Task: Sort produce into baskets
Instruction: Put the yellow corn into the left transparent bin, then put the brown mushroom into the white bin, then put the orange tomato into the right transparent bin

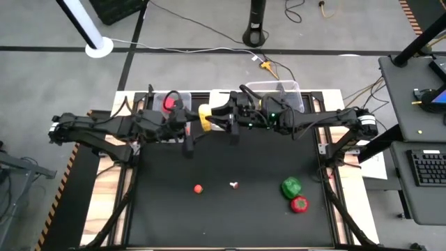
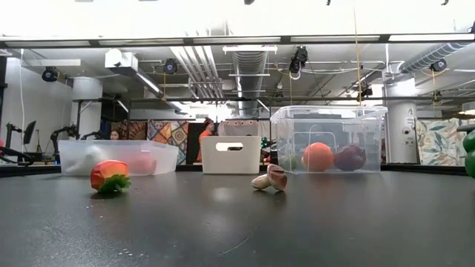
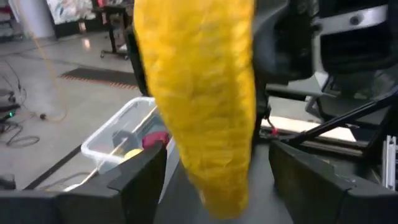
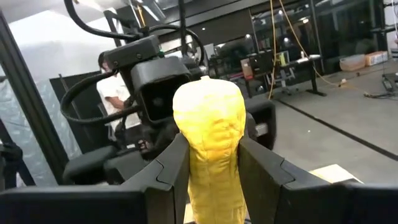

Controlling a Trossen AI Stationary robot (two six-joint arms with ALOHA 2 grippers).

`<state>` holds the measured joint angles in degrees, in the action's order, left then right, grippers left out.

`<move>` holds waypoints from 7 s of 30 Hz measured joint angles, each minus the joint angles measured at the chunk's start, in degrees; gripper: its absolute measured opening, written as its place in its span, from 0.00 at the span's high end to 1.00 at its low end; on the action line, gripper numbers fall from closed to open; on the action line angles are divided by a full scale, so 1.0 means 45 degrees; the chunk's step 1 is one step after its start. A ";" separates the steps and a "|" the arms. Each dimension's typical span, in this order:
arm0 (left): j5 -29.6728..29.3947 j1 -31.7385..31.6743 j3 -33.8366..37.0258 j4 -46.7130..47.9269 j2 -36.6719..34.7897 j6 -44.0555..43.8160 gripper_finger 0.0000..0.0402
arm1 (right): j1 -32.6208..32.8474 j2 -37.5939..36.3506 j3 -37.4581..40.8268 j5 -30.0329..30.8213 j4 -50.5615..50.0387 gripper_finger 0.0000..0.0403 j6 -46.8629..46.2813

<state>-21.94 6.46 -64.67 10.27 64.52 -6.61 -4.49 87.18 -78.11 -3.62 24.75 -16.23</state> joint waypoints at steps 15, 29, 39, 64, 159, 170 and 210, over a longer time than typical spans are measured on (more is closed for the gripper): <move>0.0047 -0.0310 0.0002 0.0301 -0.0134 -0.0310 0.81 | -0.0316 -0.0088 -0.0003 -0.0093 -0.0365 0.66 -0.1241; -0.1507 -0.3646 0.0013 0.7938 -0.0395 -0.3307 0.78 | -0.1416 -0.0981 -0.0003 0.0500 -0.5119 0.40 -0.3783; 0.4389 -0.9694 0.2352 1.0160 0.1355 -0.3238 0.78 | -0.1224 -0.0940 -0.0003 0.0233 -0.7769 0.40 -0.4456; 0.3424 -0.9157 0.2047 1.0198 0.0980 -0.4127 0.49 | 0.2549 0.1710 -0.0003 -0.0967 -1.4098 0.32 -0.8509; 0.4373 0.2932 0.2445 0.6092 0.4180 -1.0468 0.41 | -0.3840 0.4542 -0.7810 0.0202 -1.9210 0.41 -0.1533; 0.4427 0.3118 0.2421 0.3939 0.5807 -1.0700 0.36 | -0.0674 0.2563 -0.7794 0.2255 -2.0590 0.42 -0.2791; 0.4373 0.3215 0.1805 0.4258 0.7497 -0.7346 0.90 | 0.2350 0.1797 -0.7772 0.4701 -2.1242 0.43 -0.4092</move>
<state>-2.26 20.93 -56.55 29.43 98.26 -39.66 6.08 95.26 -113.09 17.54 -70.83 -34.65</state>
